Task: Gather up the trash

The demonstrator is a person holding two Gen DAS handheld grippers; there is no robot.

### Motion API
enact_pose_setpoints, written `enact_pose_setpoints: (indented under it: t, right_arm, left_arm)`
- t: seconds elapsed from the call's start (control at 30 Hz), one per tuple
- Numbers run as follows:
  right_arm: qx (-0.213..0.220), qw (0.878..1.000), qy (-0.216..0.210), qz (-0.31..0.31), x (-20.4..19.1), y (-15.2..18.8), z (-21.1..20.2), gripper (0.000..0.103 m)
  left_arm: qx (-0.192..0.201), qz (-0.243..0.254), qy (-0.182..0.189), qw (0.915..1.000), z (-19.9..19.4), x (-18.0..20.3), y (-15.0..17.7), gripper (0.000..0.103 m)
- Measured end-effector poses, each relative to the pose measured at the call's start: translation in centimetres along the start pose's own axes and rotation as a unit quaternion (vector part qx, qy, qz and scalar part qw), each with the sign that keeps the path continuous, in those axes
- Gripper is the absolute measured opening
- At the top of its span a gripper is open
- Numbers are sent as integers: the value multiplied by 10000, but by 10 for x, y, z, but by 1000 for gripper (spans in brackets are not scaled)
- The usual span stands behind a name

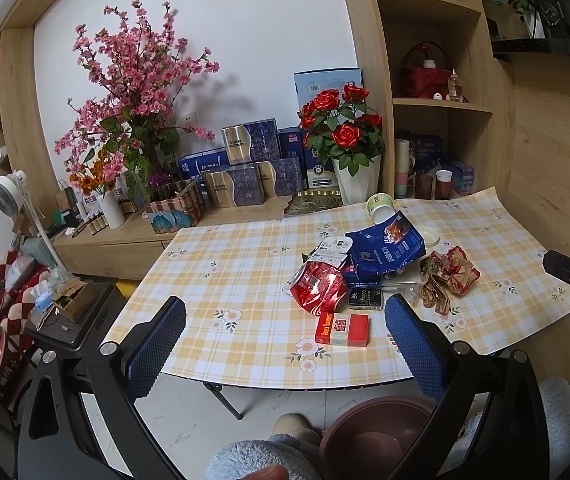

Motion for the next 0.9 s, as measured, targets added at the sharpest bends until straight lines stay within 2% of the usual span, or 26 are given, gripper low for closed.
enact_pose_setpoints:
  t: [0.6, 0.73, 0.9]
  right_arm:
    - [11, 9999, 24, 116, 5, -1, 2, 97]
    - [58, 9996, -34, 283, 8, 3, 8, 97]
    - [136, 9983, -66, 563, 16, 5, 17, 97]
  left_arm:
    - [-15, 11, 27, 10000, 3, 3, 0, 98]
    - [-126, -222, 629, 9977, 12, 9, 3, 98]
    - [13, -508, 729, 9960, 27, 2, 13, 98]
Point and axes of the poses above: each gripper's, at about its wrist camera, not at the fingertips, and z roughly the way its jaws point, x to its right, y to its underside, the point moved 9 cm from there along z, roughly the way its jaws point, and after that the axes turned 6 degrees about y, right-handed, at the moved point
